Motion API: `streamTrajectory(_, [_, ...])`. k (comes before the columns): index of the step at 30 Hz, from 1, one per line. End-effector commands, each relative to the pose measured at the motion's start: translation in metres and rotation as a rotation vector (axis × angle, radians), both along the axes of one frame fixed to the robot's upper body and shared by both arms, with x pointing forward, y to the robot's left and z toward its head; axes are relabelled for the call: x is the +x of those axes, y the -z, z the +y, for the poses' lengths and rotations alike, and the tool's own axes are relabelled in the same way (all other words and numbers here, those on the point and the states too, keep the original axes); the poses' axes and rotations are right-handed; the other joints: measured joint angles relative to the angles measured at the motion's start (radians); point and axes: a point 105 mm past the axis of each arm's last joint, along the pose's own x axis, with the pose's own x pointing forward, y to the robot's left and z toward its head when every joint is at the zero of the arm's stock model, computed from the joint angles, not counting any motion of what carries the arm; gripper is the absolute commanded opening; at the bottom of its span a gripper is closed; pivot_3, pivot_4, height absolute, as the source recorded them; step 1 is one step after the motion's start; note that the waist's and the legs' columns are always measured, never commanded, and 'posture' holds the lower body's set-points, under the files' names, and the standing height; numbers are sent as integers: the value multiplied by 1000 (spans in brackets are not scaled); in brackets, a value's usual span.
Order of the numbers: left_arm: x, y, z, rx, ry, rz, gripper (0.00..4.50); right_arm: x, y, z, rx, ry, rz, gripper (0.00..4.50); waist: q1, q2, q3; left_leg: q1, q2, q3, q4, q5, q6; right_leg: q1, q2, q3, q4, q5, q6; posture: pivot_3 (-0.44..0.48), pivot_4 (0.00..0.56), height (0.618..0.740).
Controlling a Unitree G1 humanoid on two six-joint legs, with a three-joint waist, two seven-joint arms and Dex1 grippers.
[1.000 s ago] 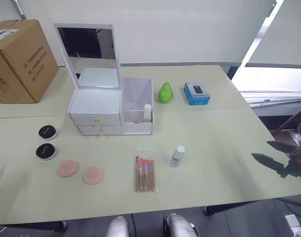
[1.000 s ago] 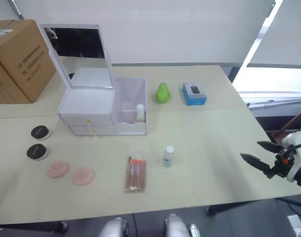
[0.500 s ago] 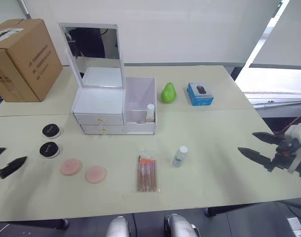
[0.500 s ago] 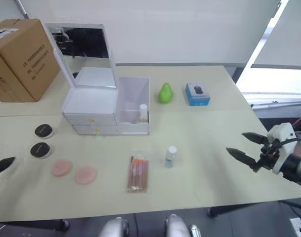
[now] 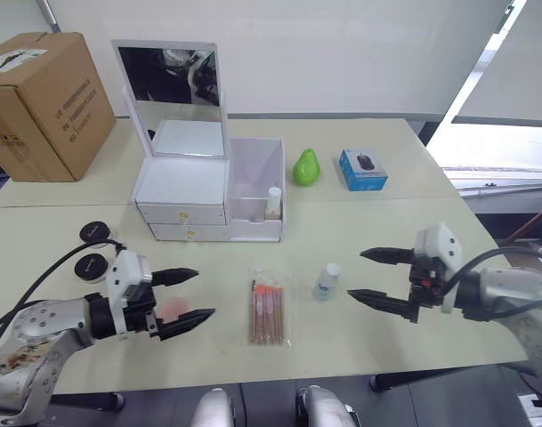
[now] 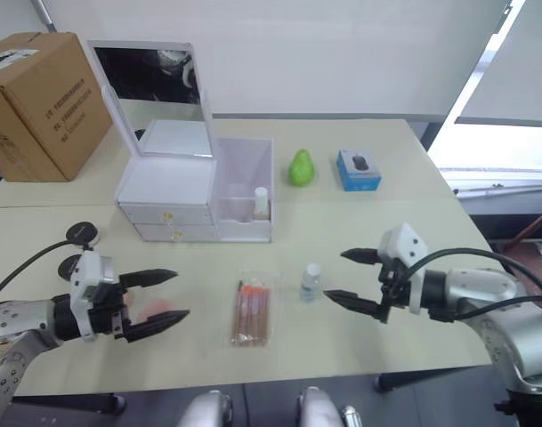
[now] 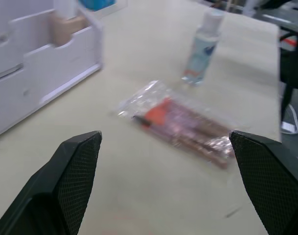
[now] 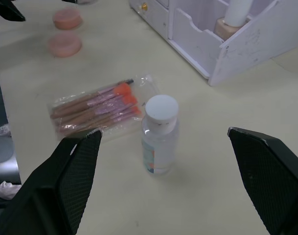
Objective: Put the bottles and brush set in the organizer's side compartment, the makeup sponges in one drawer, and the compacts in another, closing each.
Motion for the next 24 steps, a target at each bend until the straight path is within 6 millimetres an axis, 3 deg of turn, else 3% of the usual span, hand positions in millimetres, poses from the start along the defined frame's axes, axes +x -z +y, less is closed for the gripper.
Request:
streamTrajectory(1, [-8,-14,-22,-7,97,-44,4500,10,3,5,27,11,-42,4469,0,0,0,0,0,-1,0,0,0,0,1,0,0,0,0,0,150,730])
streamTrajectory(12, [-12,-16,-39,3,163,-46,4500,19,16,14,89,17,-29,4469,0,5,0,-2,1,-13,12,0,1,4,12,6,1,0,0,0,150,730])
streamTrajectory(15, [-12,-14,-40,7,165,-44,4500,19,15,17,97,10,-33,3931,0,5,-1,-1,1,-13,12,0,1,4,12,7,1,0,0,0,150,730])
streamTrajectory(24, [-10,-12,-40,10,152,-43,4500,19,17,21,108,1,-34,911,0,5,-1,-1,1,-14,12,0,1,4,12,7,1,0,0,0,150,730])
